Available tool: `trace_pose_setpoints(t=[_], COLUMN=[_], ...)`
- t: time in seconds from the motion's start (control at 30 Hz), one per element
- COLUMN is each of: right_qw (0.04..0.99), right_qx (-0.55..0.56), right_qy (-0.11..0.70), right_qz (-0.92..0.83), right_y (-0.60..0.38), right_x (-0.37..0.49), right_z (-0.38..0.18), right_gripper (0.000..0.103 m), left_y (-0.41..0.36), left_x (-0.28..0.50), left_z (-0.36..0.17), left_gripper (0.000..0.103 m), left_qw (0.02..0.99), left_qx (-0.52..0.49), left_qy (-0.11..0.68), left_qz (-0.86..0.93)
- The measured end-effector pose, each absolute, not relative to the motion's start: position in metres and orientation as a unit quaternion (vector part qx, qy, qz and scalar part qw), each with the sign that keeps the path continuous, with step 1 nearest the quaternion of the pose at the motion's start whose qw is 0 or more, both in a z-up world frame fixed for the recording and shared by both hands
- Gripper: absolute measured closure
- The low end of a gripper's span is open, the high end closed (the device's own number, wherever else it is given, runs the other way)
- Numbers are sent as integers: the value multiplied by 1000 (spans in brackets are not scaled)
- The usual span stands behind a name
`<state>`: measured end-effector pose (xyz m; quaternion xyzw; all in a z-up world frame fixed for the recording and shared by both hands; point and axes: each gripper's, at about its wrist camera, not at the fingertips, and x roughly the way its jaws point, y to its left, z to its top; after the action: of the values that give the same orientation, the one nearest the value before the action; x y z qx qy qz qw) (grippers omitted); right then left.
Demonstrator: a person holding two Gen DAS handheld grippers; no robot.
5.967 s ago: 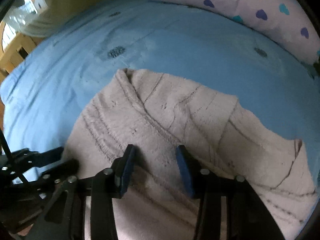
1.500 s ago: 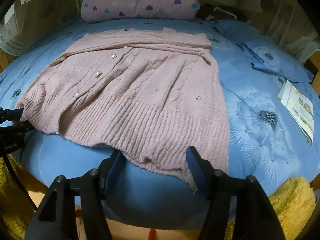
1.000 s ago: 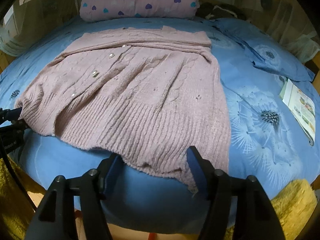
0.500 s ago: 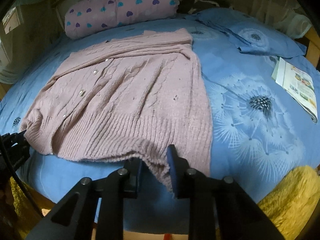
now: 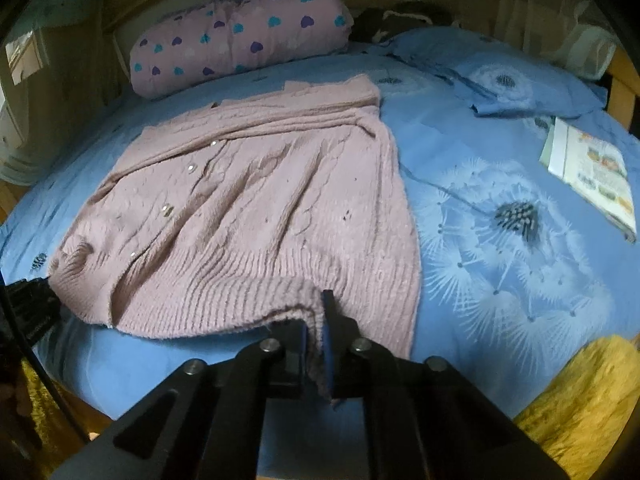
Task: Fold small clothes
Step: 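Grasp the ribbed hem with the left tool while the right tool grasps the hem beside it, then lift the held hem with both tools and fold it toward the collar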
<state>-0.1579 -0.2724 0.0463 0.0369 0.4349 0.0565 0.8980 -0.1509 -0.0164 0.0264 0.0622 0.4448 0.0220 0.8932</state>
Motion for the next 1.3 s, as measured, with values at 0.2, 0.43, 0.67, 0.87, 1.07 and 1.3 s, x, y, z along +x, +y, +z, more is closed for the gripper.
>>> trace_pose_setpoints(t=[0.2,0.43,0.67,0.87,1.07,1.3], right_qw=[908,919,930,938,941,948], right_qx=[16,13,8,4,-7,5], right_qy=[415,387,359,337,328,309], right_qz=[62,71,79,83,80,71], right_y=[-264,-261,-257,-251,-249,-251], right_x=[-159,-153,-138,-126,-110,-83], right_z=[60,85,110,125,135,147], right_gripper=[97,98,98,98,98,98], left_y=[-14,-11,-7,-6,-6,-3], left_x=[-152,-147,-136,-125,-107,-86], left_z=[40,62,77,93,105,127], left_gripper=[97,97,98,98,98,98], left_qw=[901,915,921,929,934,945], left_qx=[38,20,-2,-5,-3,-6], left_qy=[432,404,390,370,358,325], left_qz=[16,14,13,13,15,29])
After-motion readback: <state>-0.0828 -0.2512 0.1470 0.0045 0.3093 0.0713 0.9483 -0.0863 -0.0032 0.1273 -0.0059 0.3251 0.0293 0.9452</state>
